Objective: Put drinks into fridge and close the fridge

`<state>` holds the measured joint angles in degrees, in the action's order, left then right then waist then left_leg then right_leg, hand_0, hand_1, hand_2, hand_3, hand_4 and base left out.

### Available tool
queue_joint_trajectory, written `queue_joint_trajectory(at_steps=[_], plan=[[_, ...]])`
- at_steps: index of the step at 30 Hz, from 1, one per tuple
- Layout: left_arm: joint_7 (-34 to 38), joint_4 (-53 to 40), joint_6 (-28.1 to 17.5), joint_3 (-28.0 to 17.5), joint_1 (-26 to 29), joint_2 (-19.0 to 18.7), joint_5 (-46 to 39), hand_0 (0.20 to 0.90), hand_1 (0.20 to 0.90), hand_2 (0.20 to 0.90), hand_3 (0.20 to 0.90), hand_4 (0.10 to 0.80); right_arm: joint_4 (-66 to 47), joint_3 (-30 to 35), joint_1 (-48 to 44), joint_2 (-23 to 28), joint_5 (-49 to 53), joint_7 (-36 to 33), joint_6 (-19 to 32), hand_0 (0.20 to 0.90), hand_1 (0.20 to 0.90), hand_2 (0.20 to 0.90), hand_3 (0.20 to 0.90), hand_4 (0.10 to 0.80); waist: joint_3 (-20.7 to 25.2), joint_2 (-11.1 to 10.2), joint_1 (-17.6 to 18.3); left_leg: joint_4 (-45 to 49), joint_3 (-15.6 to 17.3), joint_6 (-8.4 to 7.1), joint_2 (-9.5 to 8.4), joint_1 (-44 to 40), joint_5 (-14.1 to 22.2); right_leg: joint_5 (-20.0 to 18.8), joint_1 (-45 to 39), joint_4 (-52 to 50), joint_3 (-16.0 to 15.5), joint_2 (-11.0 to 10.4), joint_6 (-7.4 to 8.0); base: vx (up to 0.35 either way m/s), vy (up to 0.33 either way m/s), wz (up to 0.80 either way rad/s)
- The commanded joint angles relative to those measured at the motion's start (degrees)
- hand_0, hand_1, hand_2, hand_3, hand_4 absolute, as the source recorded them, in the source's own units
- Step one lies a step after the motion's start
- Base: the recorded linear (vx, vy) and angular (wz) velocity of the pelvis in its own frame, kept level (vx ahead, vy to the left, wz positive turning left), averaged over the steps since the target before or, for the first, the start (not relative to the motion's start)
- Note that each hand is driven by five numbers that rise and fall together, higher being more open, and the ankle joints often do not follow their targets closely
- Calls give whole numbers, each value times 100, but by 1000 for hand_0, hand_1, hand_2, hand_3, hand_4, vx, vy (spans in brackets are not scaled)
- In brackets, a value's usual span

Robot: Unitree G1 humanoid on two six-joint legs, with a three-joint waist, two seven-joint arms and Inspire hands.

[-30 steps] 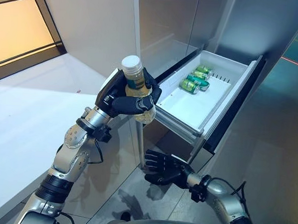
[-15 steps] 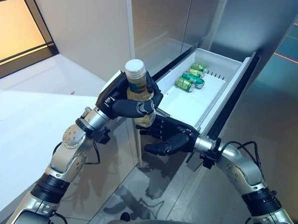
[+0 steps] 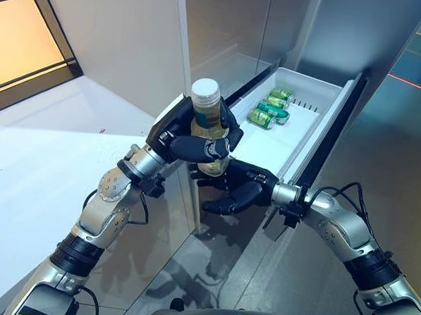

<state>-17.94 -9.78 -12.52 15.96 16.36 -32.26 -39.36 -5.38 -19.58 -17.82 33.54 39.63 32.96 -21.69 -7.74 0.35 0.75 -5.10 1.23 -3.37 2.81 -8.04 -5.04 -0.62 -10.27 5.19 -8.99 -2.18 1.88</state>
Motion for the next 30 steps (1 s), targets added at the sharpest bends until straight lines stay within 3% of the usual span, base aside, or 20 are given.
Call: queue_joint_trajectory(at_steps=[1,6,15,23,30], plan=[[-31,-81,-621,74,1187,232,-448,300,300,300,200,100,-814,92,-890,-487,1012,-555,353,900,900,900,900,800,332,-166,10,75,195,445,-553,-196,767,557,140,-553,4,291,53,0,0,0],[-117,-224,-788,138,1107,330,-271,300,300,300,200,100,-707,173,-631,-773,1780,-1038,141,900,900,900,900,800,348,-146,17,67,209,455,-547,-190,765,558,157,-571,-29,289,56,0,0,0],[-51,-321,-695,160,1012,240,-159,300,300,300,200,100,-736,180,-463,-911,2350,-1221,138,900,900,900,900,800,360,-138,-4,63,204,462,-557,-179,757,551,162,-565,-73,274,57,18,12,5],[145,-266,-697,161,958,157,152,300,300,300,200,100,-847,181,-463,-806,2198,-954,131,900,900,900,900,800,378,-138,-7,43,172,469,-574,-164,737,538,180,-564,-78,271,61,0,0,0],[253,-72,-579,110,897,89,269,300,300,300,200,100,-998,334,-610,-564,1899,-893,469,900,900,900,900,800,362,-144,2,36,163,477,-591,-173,737,524,175,-554,-76,277,63,0,0,0]])
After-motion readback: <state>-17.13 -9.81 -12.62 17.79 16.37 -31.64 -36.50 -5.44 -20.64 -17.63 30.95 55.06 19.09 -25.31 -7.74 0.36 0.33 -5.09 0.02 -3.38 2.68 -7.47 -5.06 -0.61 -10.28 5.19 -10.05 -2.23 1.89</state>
